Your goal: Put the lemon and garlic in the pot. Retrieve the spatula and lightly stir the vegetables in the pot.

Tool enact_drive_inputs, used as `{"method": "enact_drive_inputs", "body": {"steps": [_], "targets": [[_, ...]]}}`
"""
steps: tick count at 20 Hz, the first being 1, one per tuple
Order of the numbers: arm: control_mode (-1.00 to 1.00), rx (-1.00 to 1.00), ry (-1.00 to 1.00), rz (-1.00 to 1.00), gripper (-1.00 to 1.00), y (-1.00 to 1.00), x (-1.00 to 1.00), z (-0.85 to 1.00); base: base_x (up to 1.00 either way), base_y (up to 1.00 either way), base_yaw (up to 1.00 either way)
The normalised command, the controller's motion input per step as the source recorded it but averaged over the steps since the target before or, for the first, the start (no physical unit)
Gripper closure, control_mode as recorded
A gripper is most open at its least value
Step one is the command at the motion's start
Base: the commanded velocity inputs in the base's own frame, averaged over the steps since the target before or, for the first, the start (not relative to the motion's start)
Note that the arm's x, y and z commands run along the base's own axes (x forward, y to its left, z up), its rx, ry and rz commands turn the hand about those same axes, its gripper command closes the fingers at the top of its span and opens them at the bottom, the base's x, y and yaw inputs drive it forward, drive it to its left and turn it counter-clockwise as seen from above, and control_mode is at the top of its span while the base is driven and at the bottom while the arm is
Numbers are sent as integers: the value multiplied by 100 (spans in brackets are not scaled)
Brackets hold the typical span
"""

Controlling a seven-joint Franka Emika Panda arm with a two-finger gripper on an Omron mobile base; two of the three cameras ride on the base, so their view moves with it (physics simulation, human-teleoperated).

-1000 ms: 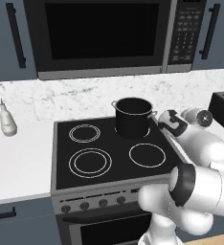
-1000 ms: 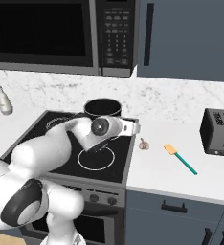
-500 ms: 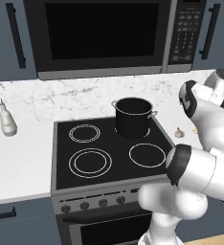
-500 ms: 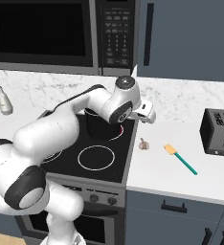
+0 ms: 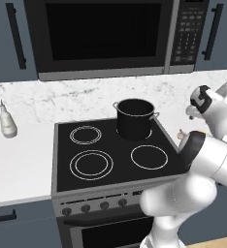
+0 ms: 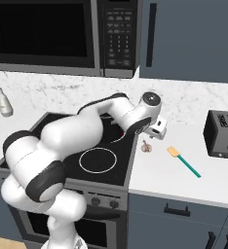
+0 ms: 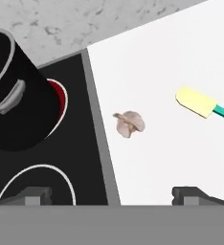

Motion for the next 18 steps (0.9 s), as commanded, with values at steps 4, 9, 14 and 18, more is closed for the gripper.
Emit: {"method": "enact_drive_inputs", "body": {"steps": [4, 9, 14, 18], "targets": [[-100, -1, 2, 3, -100, 0, 38, -54, 0, 0, 0], [-100, 0, 8, 5, -100, -2, 46, -52, 0, 0, 0], [-100, 0, 3, 4, -100, -14, 23, -56, 0, 0, 0], [-100, 0, 0, 4, -100, -16, 2, -42, 0, 0, 0]]}}
